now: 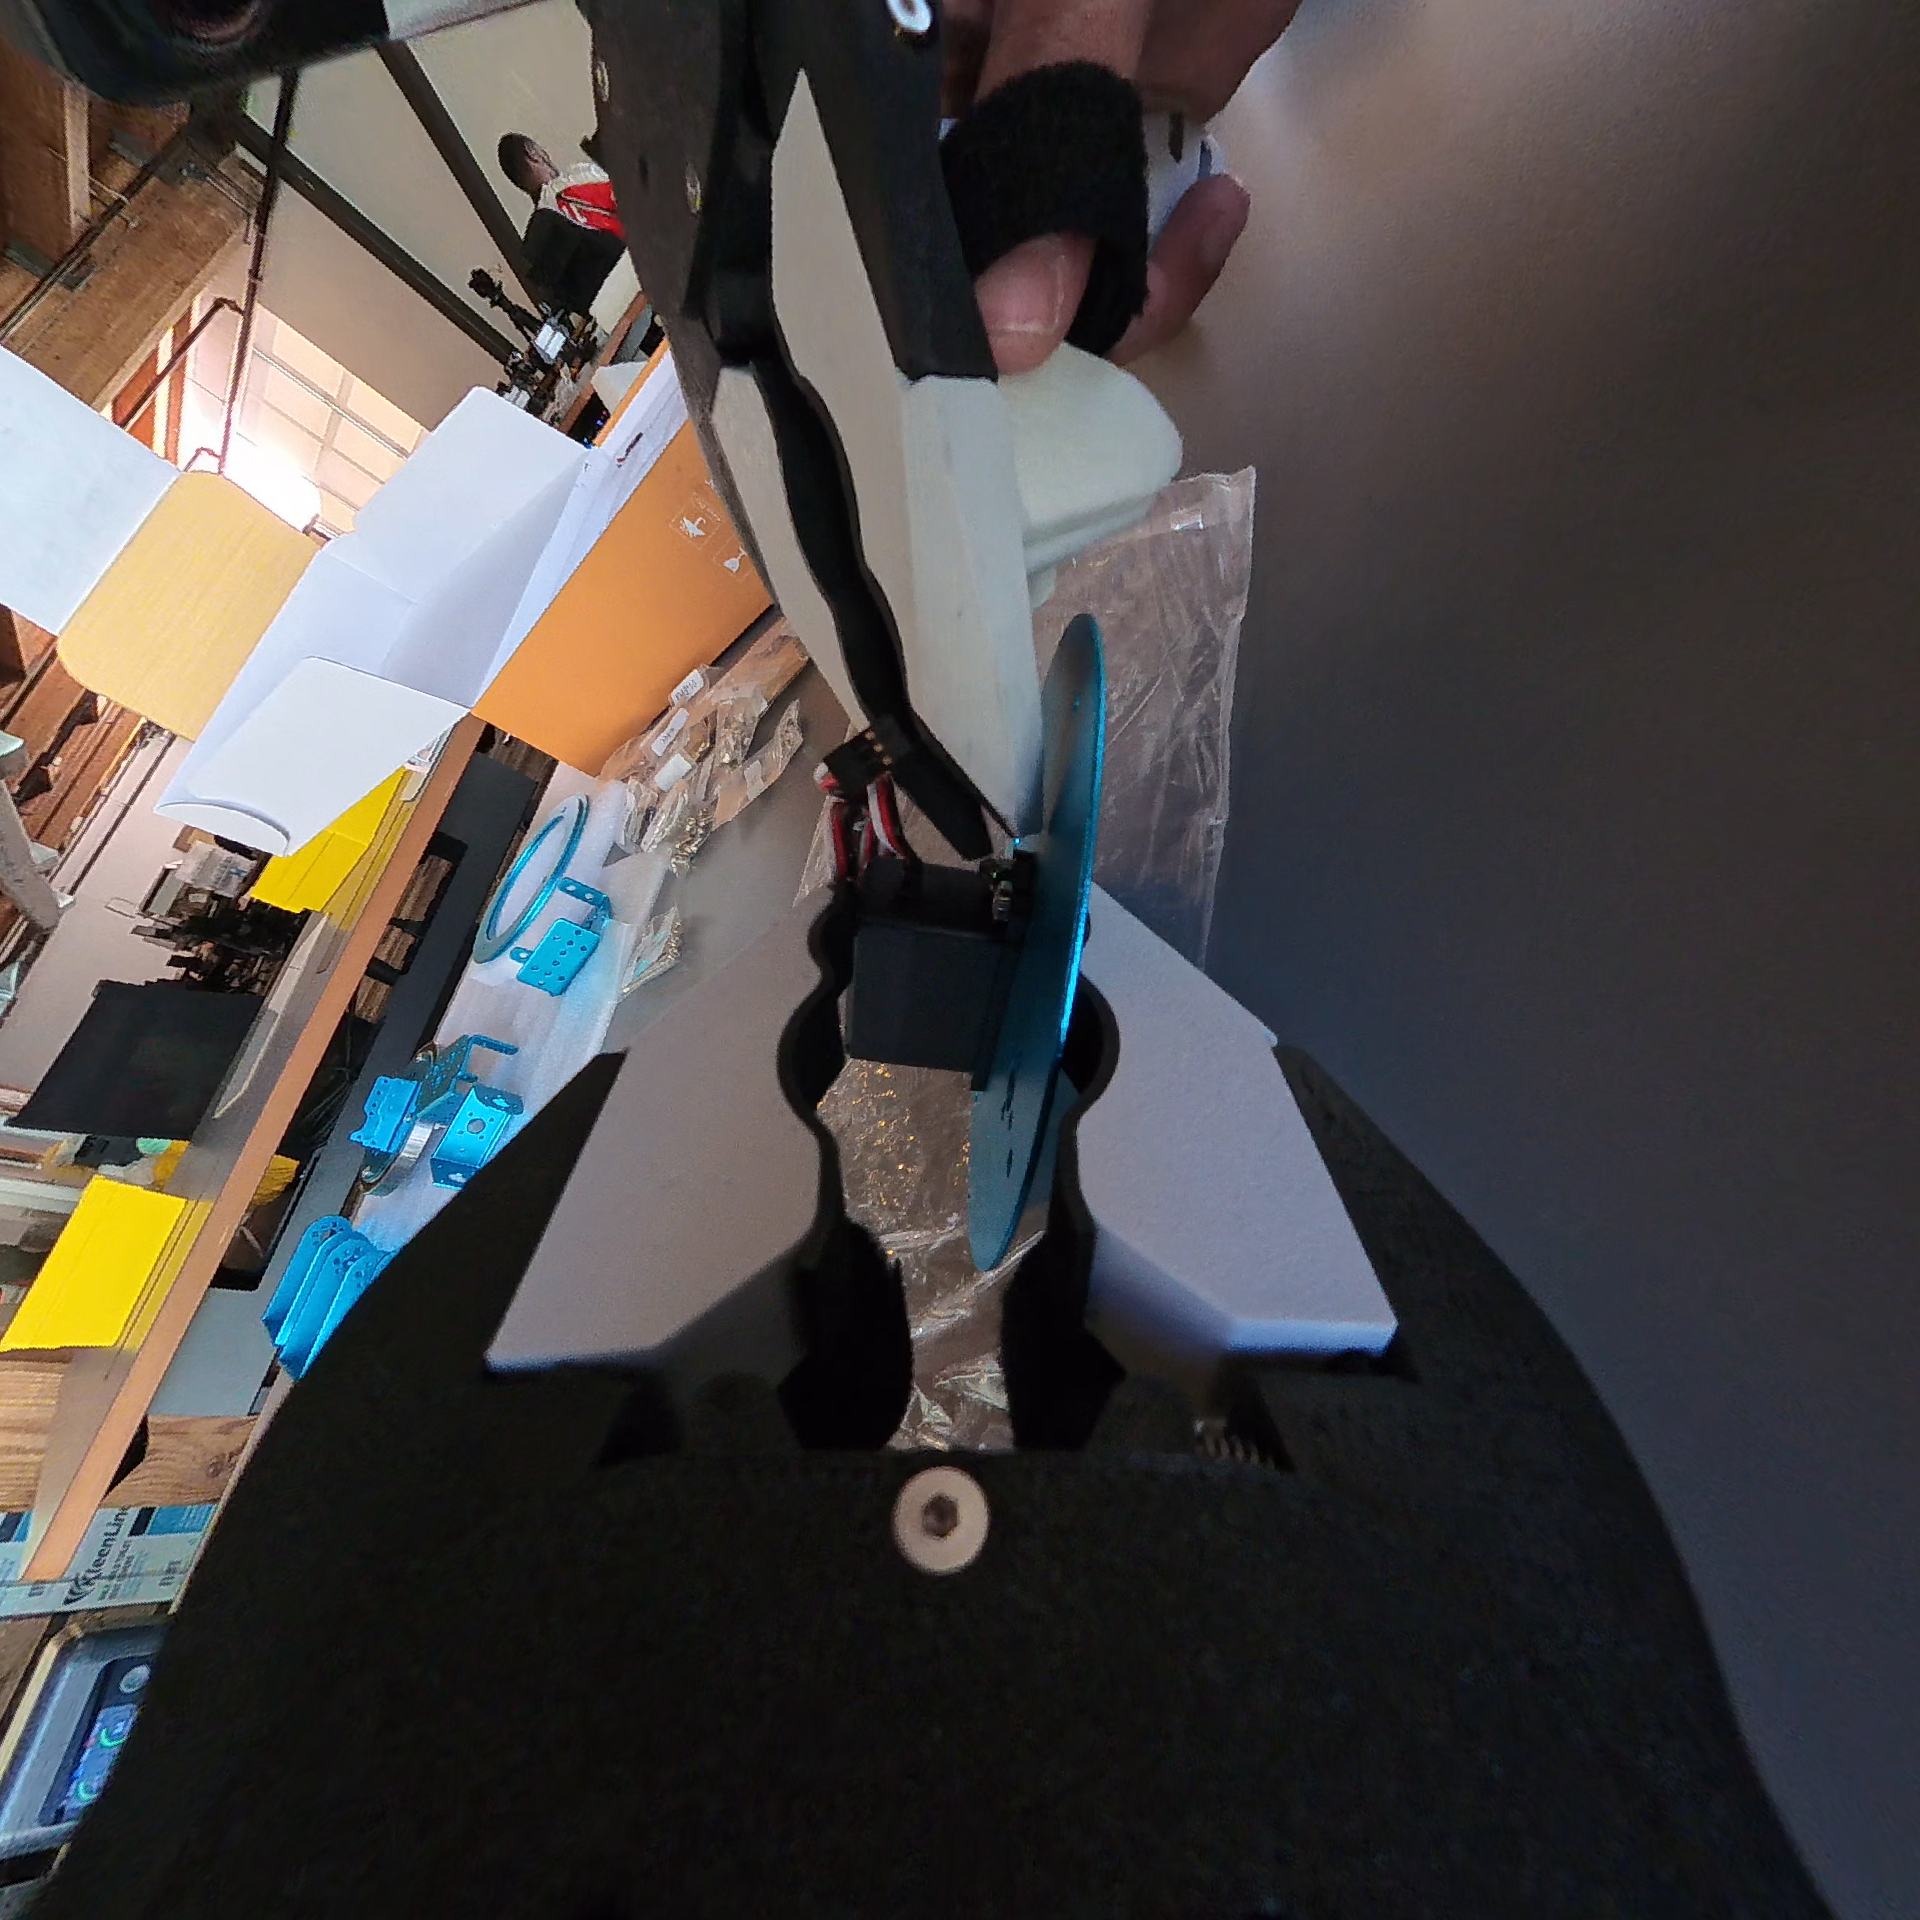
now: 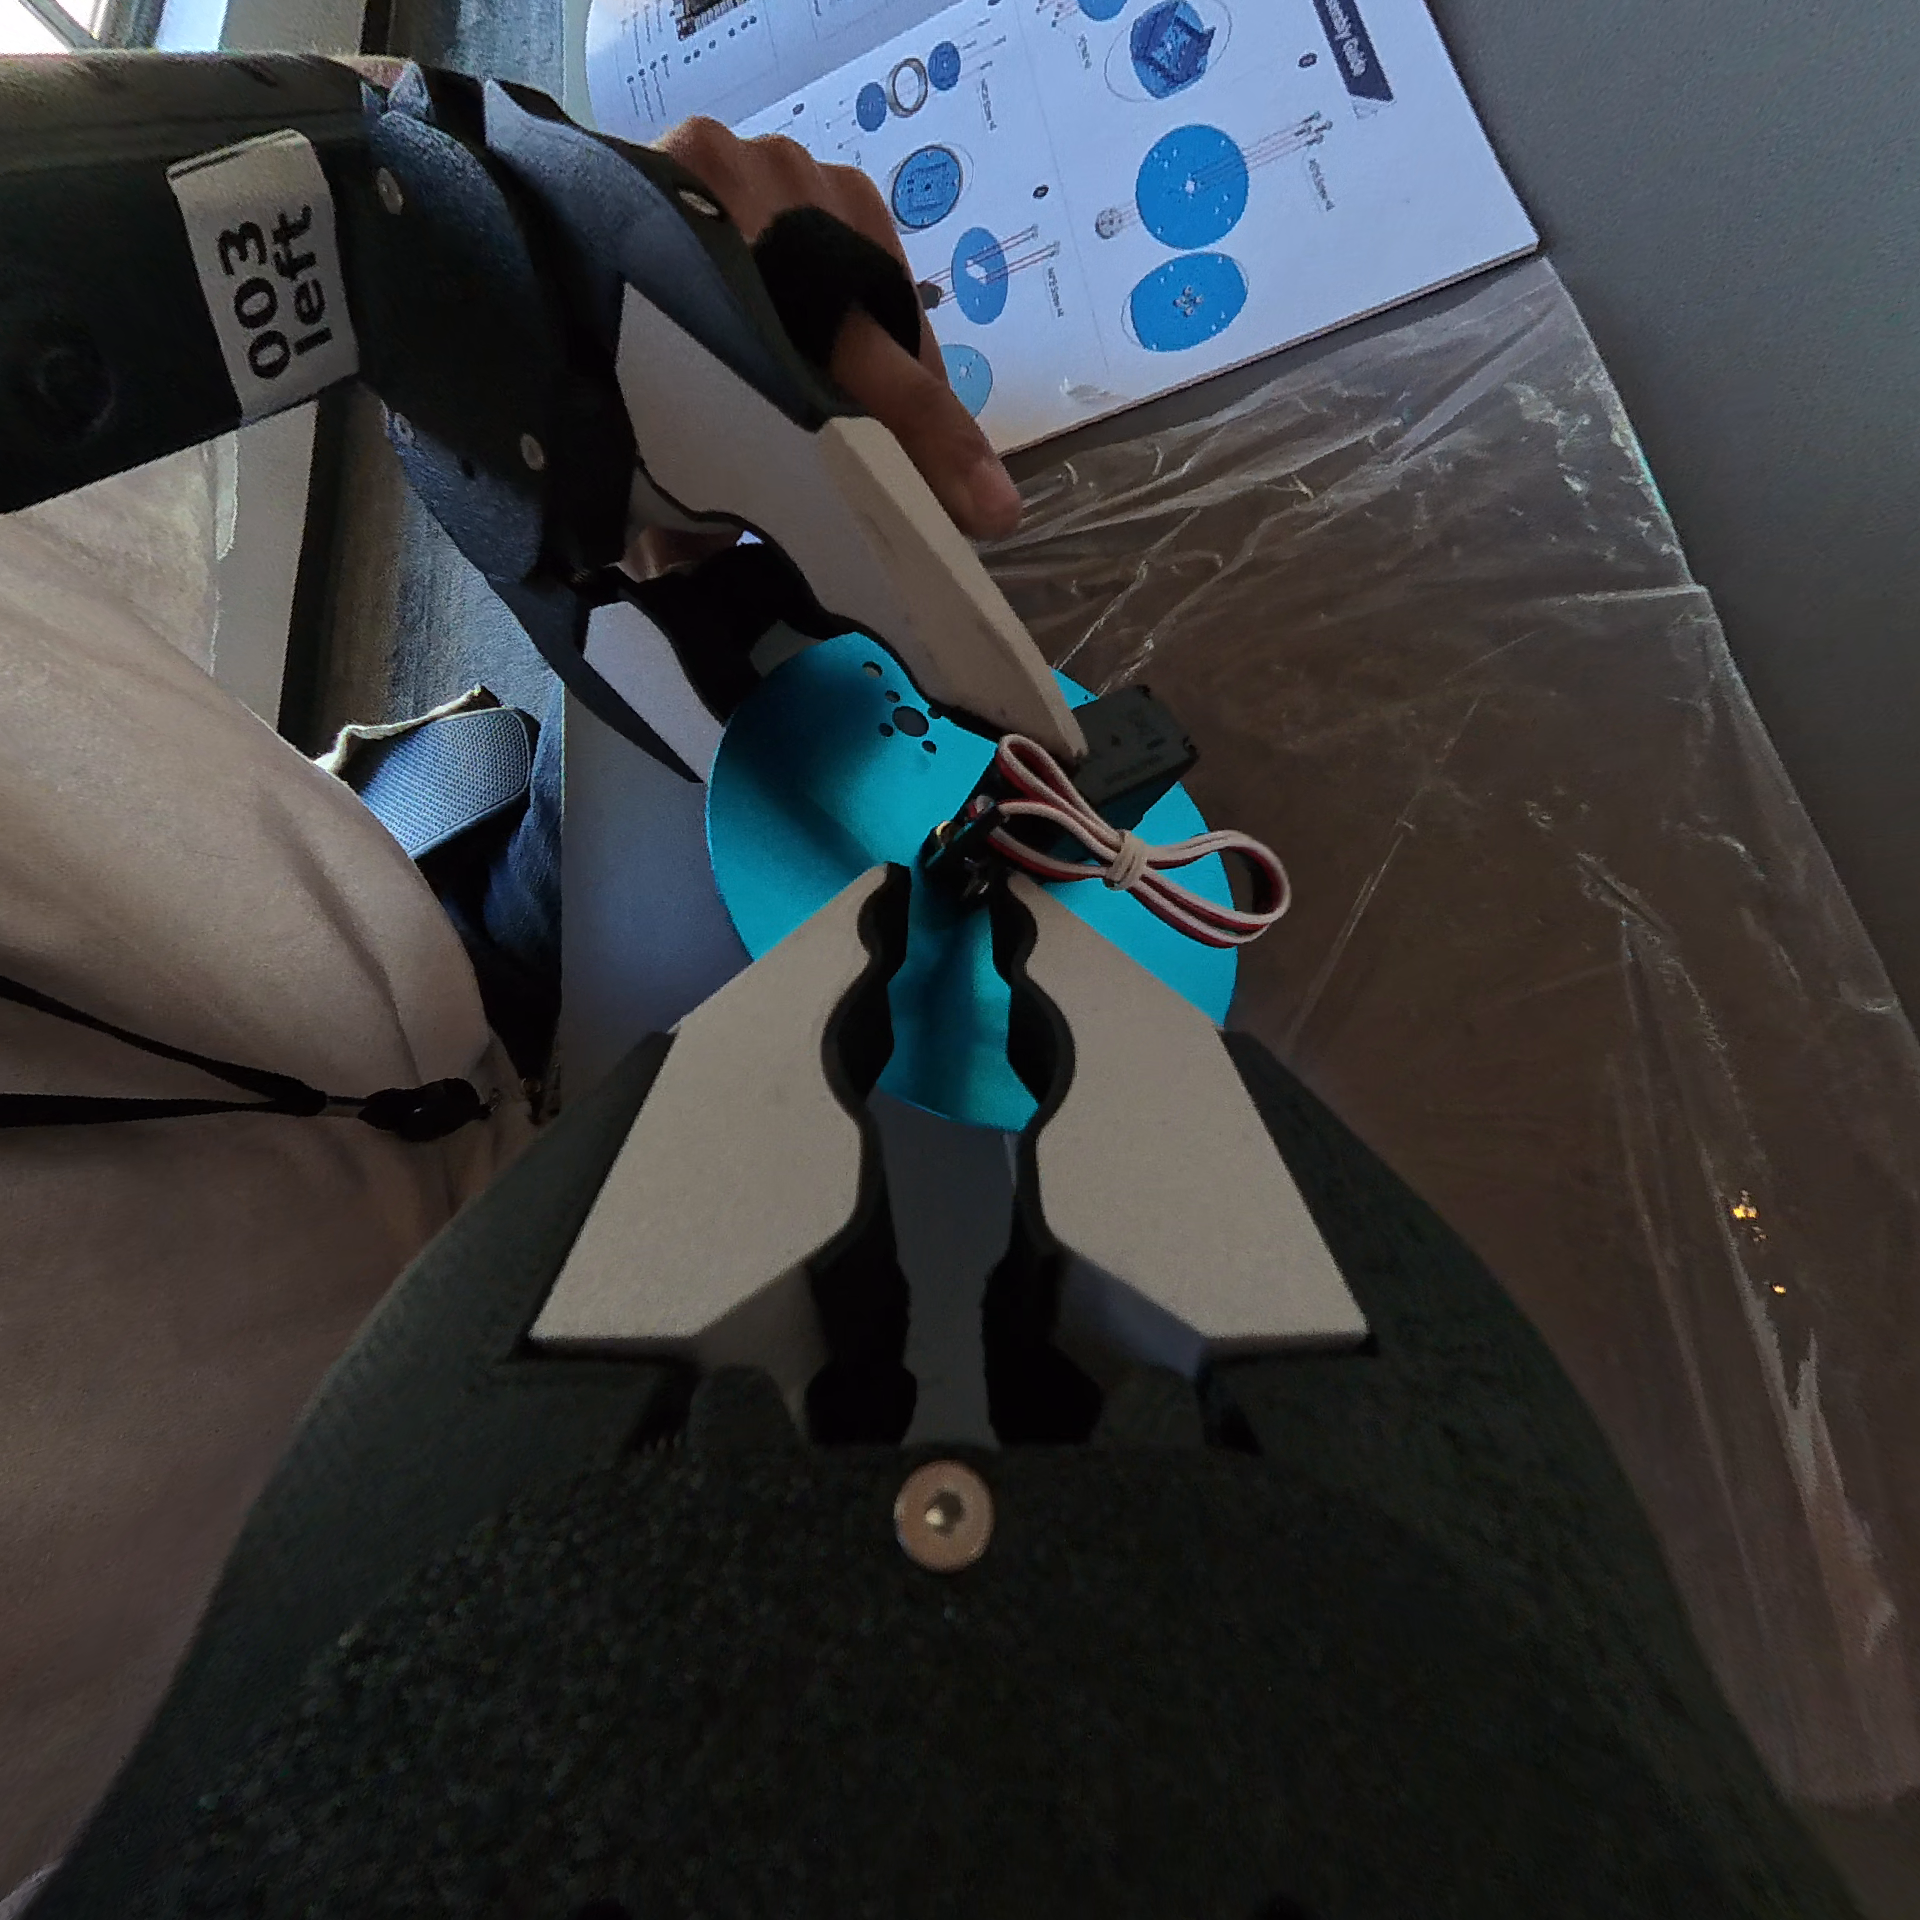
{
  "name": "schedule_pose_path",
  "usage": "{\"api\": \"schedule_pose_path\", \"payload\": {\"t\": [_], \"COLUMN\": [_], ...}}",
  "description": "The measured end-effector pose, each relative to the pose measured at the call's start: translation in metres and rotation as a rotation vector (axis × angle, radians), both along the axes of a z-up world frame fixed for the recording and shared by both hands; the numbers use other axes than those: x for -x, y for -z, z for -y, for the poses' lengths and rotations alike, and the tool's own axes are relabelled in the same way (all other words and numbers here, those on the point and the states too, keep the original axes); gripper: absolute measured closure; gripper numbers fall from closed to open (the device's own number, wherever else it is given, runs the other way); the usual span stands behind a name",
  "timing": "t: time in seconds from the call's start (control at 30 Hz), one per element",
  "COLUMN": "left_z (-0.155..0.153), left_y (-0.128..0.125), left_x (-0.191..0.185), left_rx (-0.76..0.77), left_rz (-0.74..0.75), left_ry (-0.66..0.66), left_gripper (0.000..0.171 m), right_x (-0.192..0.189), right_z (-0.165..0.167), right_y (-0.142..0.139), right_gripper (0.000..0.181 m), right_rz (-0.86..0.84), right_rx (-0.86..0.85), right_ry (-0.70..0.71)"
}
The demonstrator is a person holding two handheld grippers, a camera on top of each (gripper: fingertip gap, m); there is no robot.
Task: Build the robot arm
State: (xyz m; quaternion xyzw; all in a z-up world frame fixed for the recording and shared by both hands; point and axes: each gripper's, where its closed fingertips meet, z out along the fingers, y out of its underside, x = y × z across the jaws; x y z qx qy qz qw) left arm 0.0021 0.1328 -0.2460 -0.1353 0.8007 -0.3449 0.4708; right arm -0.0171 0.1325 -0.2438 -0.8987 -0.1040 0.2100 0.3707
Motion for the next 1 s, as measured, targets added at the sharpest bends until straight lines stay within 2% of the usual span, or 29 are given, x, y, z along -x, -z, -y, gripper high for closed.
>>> {"api": "schedule_pose_path", "payload": {"t": [0.43,0.8,1.0], "left_z": [-0.0001,-0.0013,-0.0009], "left_y": [-0.0005,-0.0006,-0.0005], "left_x": [0.0002,-0.0003,-0.0003], "left_rx": [0.0,-0.002,-0.007], "left_rz": [0.002,0.0,0.003], "left_ry": [-0.007,-0.01,-0.01], "left_gripper": [0.135,0.134,0.134], "right_x": [-0.0036,-0.0056,-0.0056], "right_z": [-0.0062,-0.0068,-0.0057], "right_y": [0.0007,0.0038,0.0043], "right_gripper": [0.177,0.175,0.175], "right_rz": [0.121,0.257,0.278], "right_rx": [-0.054,-0.033,-0.027], "right_ry": [0.054,0.086,0.088]}}
